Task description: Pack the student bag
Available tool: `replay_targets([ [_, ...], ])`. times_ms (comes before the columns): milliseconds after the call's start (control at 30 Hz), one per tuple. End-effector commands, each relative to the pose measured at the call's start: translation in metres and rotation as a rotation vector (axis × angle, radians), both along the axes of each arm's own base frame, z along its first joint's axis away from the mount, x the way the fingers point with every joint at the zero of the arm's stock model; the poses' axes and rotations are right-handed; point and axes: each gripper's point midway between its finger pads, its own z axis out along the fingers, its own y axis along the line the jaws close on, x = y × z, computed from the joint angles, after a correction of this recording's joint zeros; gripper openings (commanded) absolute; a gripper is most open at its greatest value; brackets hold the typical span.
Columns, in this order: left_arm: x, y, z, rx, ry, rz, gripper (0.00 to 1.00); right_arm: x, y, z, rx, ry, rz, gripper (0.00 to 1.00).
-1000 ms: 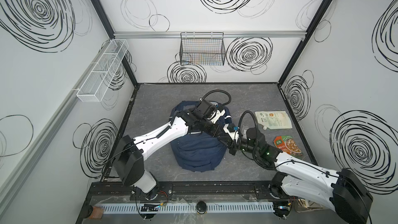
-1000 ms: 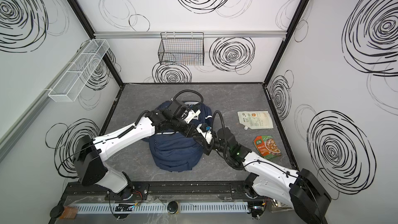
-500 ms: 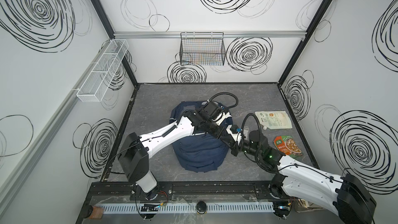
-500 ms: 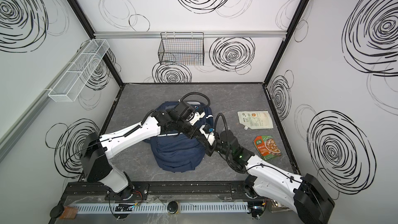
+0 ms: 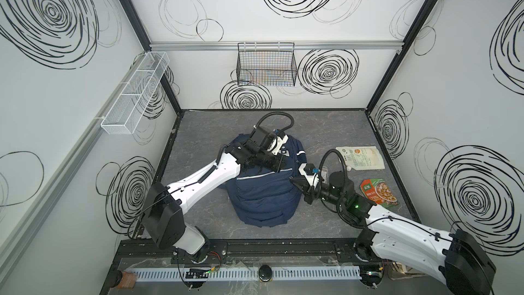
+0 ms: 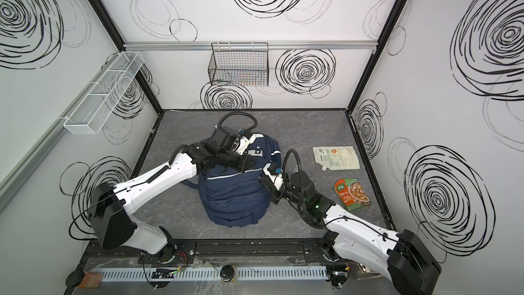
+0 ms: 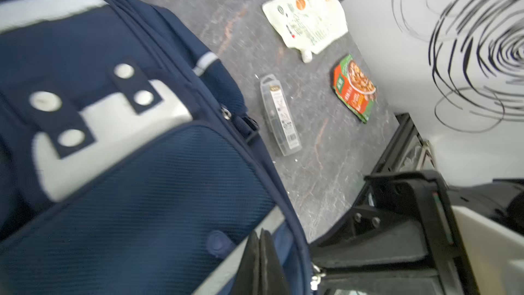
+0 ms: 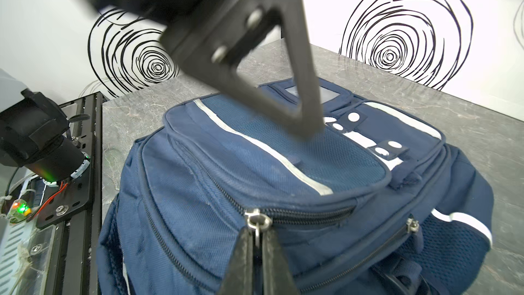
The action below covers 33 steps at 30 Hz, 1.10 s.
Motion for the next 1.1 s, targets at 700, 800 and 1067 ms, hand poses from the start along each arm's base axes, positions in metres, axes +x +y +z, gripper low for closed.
replay_targets([
  [700,-0.031,-0.038,-0.005,0.073,0.002,-0.169,0.46,-0.001,0.007,0.045,0.073,-0.15,0.014,0.0],
  [800,-0.032,-0.037,-0.021,0.129,0.02,-0.164,0.45,0.0,0.006,0.046,0.073,-0.153,0.013,0.0],
  [1067,-0.029,-0.022,-0.038,0.262,-0.005,-0.149,0.42,-0.002,0.004,0.05,0.08,-0.168,0.008,0.0],
])
